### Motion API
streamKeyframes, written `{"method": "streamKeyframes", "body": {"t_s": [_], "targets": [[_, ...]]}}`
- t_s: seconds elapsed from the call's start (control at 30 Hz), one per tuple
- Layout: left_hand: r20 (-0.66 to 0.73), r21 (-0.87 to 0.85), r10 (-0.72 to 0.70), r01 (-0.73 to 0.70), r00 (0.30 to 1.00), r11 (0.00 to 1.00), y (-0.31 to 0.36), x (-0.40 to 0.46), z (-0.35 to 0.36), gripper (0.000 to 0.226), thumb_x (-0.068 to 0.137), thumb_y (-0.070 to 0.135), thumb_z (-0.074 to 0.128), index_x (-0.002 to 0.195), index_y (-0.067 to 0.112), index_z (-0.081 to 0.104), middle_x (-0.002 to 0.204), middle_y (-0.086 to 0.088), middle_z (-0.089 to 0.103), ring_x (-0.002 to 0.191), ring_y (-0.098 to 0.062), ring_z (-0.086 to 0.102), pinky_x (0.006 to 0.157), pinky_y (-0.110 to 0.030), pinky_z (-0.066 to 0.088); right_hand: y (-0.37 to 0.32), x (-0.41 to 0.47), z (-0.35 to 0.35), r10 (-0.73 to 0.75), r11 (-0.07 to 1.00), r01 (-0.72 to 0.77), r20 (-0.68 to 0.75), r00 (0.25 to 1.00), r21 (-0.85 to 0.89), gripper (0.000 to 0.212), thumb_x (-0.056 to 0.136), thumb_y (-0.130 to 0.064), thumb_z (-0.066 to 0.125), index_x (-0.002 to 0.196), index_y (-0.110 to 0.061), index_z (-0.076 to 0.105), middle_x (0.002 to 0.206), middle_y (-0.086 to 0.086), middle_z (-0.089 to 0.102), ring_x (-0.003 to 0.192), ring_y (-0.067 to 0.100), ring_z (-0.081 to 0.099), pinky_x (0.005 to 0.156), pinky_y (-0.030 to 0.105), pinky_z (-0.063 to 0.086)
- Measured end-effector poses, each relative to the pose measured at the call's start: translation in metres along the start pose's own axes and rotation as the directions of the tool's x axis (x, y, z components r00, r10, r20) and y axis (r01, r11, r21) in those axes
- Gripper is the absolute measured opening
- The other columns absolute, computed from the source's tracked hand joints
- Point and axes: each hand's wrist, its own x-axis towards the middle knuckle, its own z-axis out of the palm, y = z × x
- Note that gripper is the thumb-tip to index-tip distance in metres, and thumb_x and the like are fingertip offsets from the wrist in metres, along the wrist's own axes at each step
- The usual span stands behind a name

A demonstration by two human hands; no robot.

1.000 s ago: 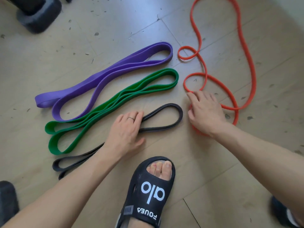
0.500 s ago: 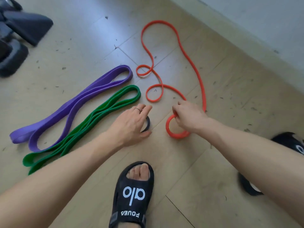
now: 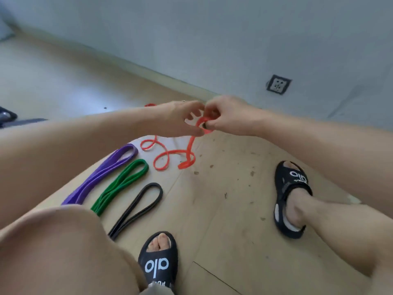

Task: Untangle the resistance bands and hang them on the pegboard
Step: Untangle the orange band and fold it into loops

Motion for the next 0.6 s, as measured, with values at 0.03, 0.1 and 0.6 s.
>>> {"method": "streamKeyframes", "body": {"t_s": [0.03, 0.1, 0.6], "targets": [[-0.019, 0.0, 0.006, -0.006, 1.0, 1.0, 0.016, 0.002, -0.004, 0.038, 0.089, 0.039, 0.07, 0.123, 0.027, 0.058, 0.114, 0.006, 0.065, 0.106, -0.017, 0.061, 0.093, -0.035, 0.05, -0.004, -0.011, -0.014, 0.009, 0.999, -0.007, -0.044, 0.999, 0.037, 0.022, 0.086, -0.02, 0.071, 0.071, -0.026, 0.056, 0.074, -0.011, 0.055, 0.068, 0.007, 0.05, 0.052, 0.013, 0.034], [-0.057, -0.009, 0.013, -0.013, 0.998, 1.0, 0.044, 0.004, -0.006, 0.016, 0.09, 0.034, 0.067, 0.098, 0.025, 0.057, 0.09, 0.006, 0.062, 0.087, -0.018, 0.058, 0.074, -0.031, 0.047, -0.008, -0.033, -0.034, 0.04, 0.993, -0.026, -0.128, 0.991, 0.112, 0.012, 0.083, -0.018, 0.071, 0.076, -0.024, 0.063, 0.072, -0.011, 0.057, 0.066, 0.004, 0.05, 0.051, 0.01, 0.034], [0.049, -0.412, 0.129, -0.098, 0.99, 0.906, 0.1, -0.025, 0.009, 0.017, 0.1, 0.021, 0.063, 0.114, 0.012, 0.065, 0.099, -0.009, 0.075, 0.096, -0.023, 0.073, 0.095, -0.044, 0.058, 0.012, -0.112, -0.065, 0.072, 0.926, -0.043, -0.063, 0.995, 0.376, 0.006, 0.088, -0.027, 0.075, 0.093, -0.024, 0.076, 0.092, -0.006, 0.076, 0.09, 0.01, 0.071, 0.083, 0.027, 0.06]]}}
